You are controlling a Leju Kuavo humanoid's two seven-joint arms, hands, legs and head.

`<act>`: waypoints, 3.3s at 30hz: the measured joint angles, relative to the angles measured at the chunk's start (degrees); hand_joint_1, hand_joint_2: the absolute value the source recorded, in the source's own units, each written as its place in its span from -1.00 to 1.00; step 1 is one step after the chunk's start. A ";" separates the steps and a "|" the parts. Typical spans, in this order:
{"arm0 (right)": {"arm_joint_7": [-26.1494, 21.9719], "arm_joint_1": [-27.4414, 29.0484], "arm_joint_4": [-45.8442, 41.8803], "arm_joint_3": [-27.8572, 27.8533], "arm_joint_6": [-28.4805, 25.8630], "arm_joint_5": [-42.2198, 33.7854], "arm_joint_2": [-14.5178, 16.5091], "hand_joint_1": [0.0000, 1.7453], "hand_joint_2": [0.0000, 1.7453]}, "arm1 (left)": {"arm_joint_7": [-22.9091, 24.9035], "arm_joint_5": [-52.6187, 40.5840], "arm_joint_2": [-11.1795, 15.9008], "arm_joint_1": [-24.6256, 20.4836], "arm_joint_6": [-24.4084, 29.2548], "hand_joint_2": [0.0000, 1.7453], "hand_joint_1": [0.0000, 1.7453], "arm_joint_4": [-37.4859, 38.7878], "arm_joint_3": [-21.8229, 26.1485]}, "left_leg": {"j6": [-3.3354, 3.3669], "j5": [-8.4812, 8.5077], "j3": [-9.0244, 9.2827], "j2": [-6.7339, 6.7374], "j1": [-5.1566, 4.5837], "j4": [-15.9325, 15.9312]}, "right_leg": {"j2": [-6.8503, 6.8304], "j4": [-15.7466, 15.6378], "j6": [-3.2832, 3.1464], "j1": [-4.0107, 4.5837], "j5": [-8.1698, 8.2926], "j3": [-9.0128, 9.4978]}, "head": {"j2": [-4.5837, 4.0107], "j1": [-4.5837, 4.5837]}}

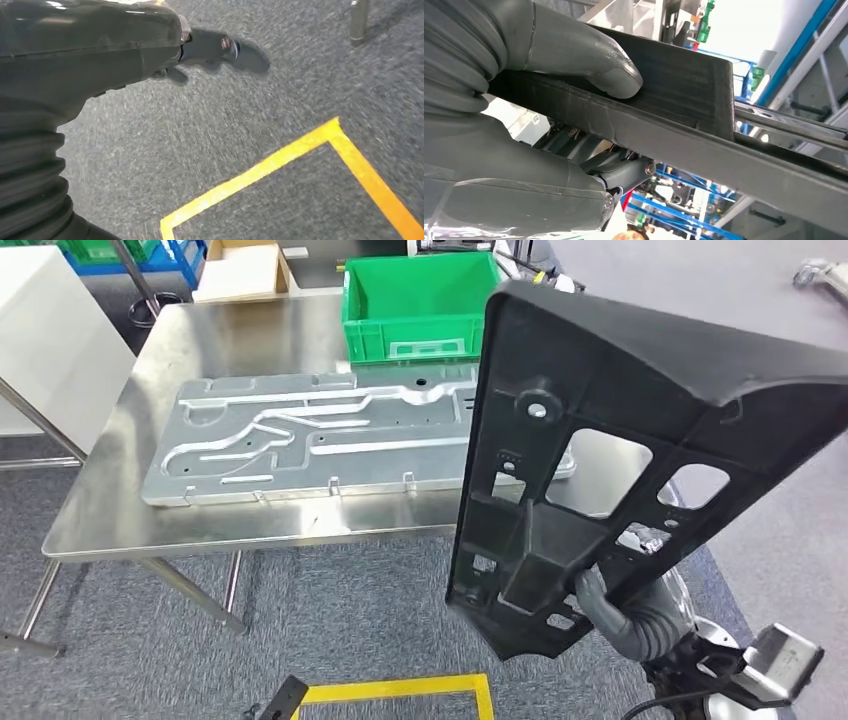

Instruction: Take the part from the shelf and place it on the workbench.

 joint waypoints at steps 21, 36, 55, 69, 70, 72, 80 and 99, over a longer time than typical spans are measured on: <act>16.05 -48.89 27.76 3.31 1.19 -2.56 -6.80 1.00 1.00 | -0.78 -0.85 0.05 -0.92 -1.99 1.00 -1.00 0.00 -0.07 | -2.34 -8.05 -3.09 0.00 0.66 13.02 | -0.52 0.42 -1.13 -0.63 4.23 -5.27 | 0.00 0.09; 13.48 -67.50 54.88 17.33 -25.56 36.58 -3.49 1.00 1.00 | -1.11 -1.65 0.05 -1.40 -1.44 1.00 -1.00 0.00 -0.63 | 0.59 0.76 1.43 0.32 0.70 -0.91 | -0.38 10.41 1.03 -0.13 -1.14 -10.19 | 0.00 0.11; 25.75 -58.05 82.67 36.30 -43.16 65.26 5.75 1.00 1.00 | -0.02 -0.71 -0.07 -0.95 -1.25 1.00 -1.00 0.00 -1.37 | -2.58 -7.68 -6.85 -0.18 1.06 16.42 | -0.14 0.22 -1.42 -0.56 4.19 -5.66 | 0.00 0.08; 26.90 -57.60 86.16 38.87 -41.35 68.26 7.33 -1.00 -1.00 | -1.11 -0.69 -0.03 -1.07 0.39 -1.00 -1.00 0.00 -1.31 | 0.27 1.27 -0.18 -0.13 0.99 -0.36 | -0.09 12.71 1.06 -0.31 -3.47 -10.56 | 0.00 0.10; 26.91 -57.42 86.33 38.97 -41.22 68.40 7.38 -1.00 -1.00 | -1.10 -0.51 -0.03 -1.11 0.57 -1.00 -1.00 0.00 -1.30 | 0.34 1.20 -0.14 -0.14 0.97 -0.31 | -0.11 15.72 1.13 -0.32 -4.25 -12.23 | 0.00 0.10; 26.91 -57.10 86.67 39.15 -41.05 68.60 7.41 -1.00 -1.00 | -0.92 -0.19 -0.03 -1.10 0.83 -1.00 -1.00 0.00 -1.26 | 0.36 0.97 0.02 -0.23 0.97 -0.12 | -0.12 15.95 1.07 -0.35 -2.65 -12.87 | 0.00 0.10; 27.07 -57.13 87.14 39.61 -41.01 68.71 7.72 -1.00 -1.00 | 0.66 0.44 -0.02 -0.88 1.17 -1.00 -1.00 0.00 -1.03 | -1.11 -0.10 0.16 -0.37 0.64 0.71 | -0.09 0.90 -0.22 0.13 4.02 -6.12 | 0.00 0.10; 29.49 -57.65 87.78 39.55 -40.74 71.20 5.81 -1.00 -1.00 | 4.11 1.78 0.19 -1.05 0.80 -1.00 -1.00 0.00 0.42 | 0.58 0.89 0.41 0.04 1.02 0.26 | -0.17 6.95 1.35 -0.39 -0.32 -8.89 | 0.00 0.10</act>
